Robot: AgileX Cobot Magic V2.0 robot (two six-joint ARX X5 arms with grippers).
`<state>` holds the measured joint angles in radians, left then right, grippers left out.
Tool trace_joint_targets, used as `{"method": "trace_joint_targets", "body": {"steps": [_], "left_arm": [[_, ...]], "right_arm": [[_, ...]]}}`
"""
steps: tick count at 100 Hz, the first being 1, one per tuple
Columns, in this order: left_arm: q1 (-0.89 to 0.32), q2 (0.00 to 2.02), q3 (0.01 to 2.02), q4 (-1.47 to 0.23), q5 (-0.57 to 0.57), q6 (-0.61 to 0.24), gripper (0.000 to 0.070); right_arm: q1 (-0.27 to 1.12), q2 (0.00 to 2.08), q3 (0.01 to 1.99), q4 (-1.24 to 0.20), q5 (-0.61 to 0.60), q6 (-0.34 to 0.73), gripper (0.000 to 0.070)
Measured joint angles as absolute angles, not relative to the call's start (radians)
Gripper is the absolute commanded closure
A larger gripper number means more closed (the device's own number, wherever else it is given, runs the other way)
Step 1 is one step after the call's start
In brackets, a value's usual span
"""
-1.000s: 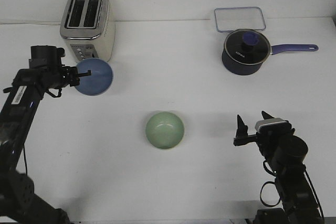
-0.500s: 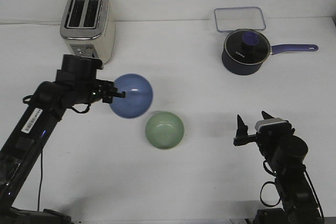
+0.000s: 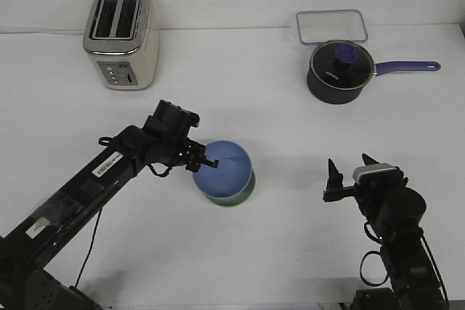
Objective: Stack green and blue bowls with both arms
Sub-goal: 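Carry the blue bowl over the green bowl and lower it in, then open the left gripper and withdraw it toward the robot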
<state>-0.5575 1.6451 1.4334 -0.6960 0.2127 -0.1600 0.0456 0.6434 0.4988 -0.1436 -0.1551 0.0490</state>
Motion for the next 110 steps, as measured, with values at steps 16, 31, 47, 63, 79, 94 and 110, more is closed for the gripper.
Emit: {"method": "trace_joint_targets", "body": {"steps": [16, 31, 47, 63, 79, 94, 110], "left_arm": [[-0.571, 1.707, 1.433, -0.696, 0.213, -0.160, 0.0685], [-0.574, 1.725, 1.433, -0.695, 0.212, -0.166, 0.0626], [-0.580, 1.724, 1.433, -0.690, 0.213, -0.169, 0.0280], [-0.580, 1.723, 1.433, -0.688, 0.223, -0.168, 0.0234], [-0.560, 1.673, 1.433, -0.681, 0.235, -0.167, 0.0236], [-0.488, 1.530, 1.433, -0.663, 0.187, -0.153, 0.0236], [-0.391, 1.357, 1.433, -0.655, 0.091, -0.115, 0.0237]], "right_arm": [[0.045, 0.643, 0.499, -0.144, -0.155, 0.049, 0.0134], [0.045, 0.643, 0.499, -0.144, -0.155, 0.049, 0.0134], [0.046, 0.643, 0.499, -0.144, -0.155, 0.049, 0.0134], [0.045, 0.643, 0.499, -0.144, -0.155, 0.049, 0.0134], [0.045, 0.643, 0.499, -0.144, -0.155, 0.049, 0.0134], [0.046, 0.643, 0.499, -0.144, -0.155, 0.049, 0.0134], [0.046, 0.643, 0.499, -0.144, -0.155, 0.049, 0.0134]]}}
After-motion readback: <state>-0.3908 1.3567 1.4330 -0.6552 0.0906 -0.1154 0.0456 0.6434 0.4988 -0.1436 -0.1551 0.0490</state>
